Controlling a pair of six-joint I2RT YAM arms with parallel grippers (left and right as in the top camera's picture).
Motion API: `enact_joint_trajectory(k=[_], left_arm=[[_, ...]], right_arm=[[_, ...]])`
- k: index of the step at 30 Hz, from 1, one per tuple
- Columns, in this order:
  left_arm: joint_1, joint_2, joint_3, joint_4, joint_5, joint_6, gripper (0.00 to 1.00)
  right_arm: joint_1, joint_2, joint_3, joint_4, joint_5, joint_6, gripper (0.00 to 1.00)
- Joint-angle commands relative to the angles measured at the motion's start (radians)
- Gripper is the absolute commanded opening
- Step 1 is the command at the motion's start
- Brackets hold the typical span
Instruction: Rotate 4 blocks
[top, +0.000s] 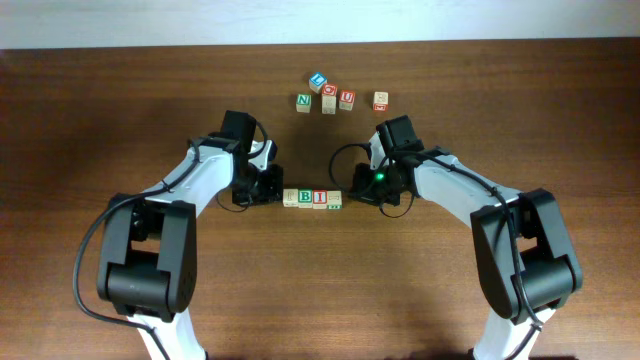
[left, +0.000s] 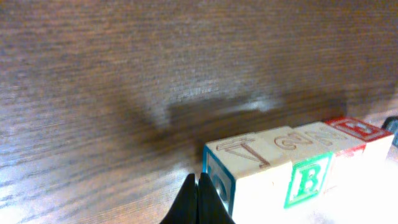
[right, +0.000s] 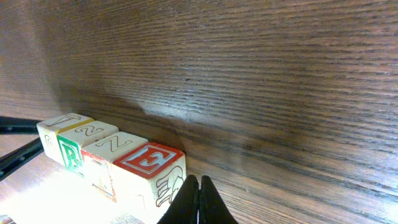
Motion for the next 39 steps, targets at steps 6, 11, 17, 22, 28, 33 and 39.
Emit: enact_joint_trajectory(k=[6,11,17,22,28,33,39], left_arm=[[0.005,0.005,0.048,-0.024,0.042,0.053,0.0],[-0.006,0.005,0.047,-0.037,0.058,0.057,0.0],[-0.019,0.005,0.047,-0.038,0.06,0.057,0.0],[-0.019,0.005,0.047,-0.039,0.06,0.057,0.0],[-0.019,0.005,0.047,-0.041,0.06,0.056,0.0],[-0.019,0.005,0.047,-0.041,0.06,0.057,0.0],[-0.019,0.005,0.047,-0.042,0.06,0.056,0.0]], right_arm=[[0.008,0.012,-0.007,0.0,-0.006,-0.002,0.04],[0.008,0.012,-0.007,0.0,-0.006,-0.002,0.04],[0.008,0.013,-0.007,-0.002,-0.006,0.018,0.04],[0.008,0.014,-0.007,-0.004,-0.006,0.02,0.04],[0.032,0.014,-0.007,-0.005,-0.01,0.02,0.04],[0.034,0.014,-0.007,-0.016,-0.01,0.02,0.04],[0.037,0.014,-0.007,-0.027,-0.009,0.021,0.04]])
